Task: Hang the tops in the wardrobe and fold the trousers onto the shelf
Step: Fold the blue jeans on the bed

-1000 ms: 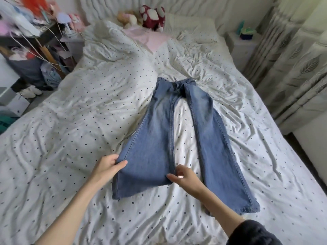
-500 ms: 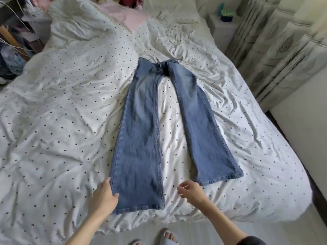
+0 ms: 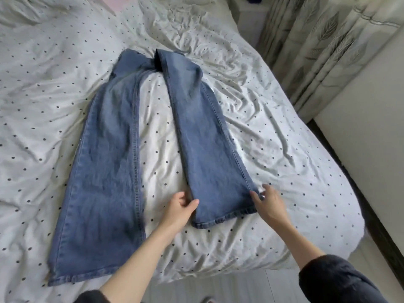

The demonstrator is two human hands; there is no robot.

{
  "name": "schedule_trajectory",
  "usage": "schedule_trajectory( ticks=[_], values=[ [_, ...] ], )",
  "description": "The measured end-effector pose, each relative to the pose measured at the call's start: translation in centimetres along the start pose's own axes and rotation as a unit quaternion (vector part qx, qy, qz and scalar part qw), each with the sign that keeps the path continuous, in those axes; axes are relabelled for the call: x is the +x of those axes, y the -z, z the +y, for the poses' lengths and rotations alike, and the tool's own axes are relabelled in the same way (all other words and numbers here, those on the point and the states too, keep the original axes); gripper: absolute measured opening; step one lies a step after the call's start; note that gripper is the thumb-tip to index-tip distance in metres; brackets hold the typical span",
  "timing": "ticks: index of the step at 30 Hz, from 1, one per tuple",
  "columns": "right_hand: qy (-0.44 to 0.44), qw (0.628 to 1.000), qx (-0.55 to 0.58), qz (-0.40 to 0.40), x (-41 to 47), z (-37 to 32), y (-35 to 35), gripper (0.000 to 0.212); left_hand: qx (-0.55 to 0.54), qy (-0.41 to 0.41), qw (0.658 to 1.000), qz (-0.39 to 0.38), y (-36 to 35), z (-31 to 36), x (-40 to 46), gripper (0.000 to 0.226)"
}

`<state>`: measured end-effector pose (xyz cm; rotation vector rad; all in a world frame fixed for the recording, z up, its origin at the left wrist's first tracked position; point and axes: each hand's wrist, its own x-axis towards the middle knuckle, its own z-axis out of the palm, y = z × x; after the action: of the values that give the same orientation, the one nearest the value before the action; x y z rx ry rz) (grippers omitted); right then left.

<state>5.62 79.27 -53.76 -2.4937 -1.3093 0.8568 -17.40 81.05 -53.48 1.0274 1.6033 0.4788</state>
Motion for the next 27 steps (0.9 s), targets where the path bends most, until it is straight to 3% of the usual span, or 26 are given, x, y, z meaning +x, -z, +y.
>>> schedule_trajectory(
  ticks=[4,7,14,21,24,27],
  values=[
    [0.033,0.999,0.012,-0.032,2.0,-0.7,-0.2,0.029,-0.03,0.023,0.999,0.008,-2.1,-0.2,1.4,0.024],
    [0.04,0.998,0.011,-0.038,1.5,-0.4,-0.2,0.023,-0.043,0.053,0.997,0.03,-2.5,-0.6,0.8,0.012],
    [0.015,0.985,0.035,-0.167,-1.7,1.5,2.1,0.022,-0.018,0.092,0.995,-0.019,-1.1,0.2,-3.1,0.019],
    [0.005,0.949,-0.08,-0.305,-5.1,1.5,4.9,0.017,-0.001,0.145,0.984,-0.1,0.6,-1.1,-6.9,0.04],
    [-0.022,0.943,-0.067,-0.324,-4.8,1.1,6.1,0.015,-0.04,0.144,0.979,-0.139,1.1,-0.7,-6.9,0.029],
    [-0.043,0.95,-0.1,-0.291,-4.3,1.0,6.0,0.026,0.077,0.134,0.978,-0.14,0.2,-1.2,-7.0,0.018]
  ],
)
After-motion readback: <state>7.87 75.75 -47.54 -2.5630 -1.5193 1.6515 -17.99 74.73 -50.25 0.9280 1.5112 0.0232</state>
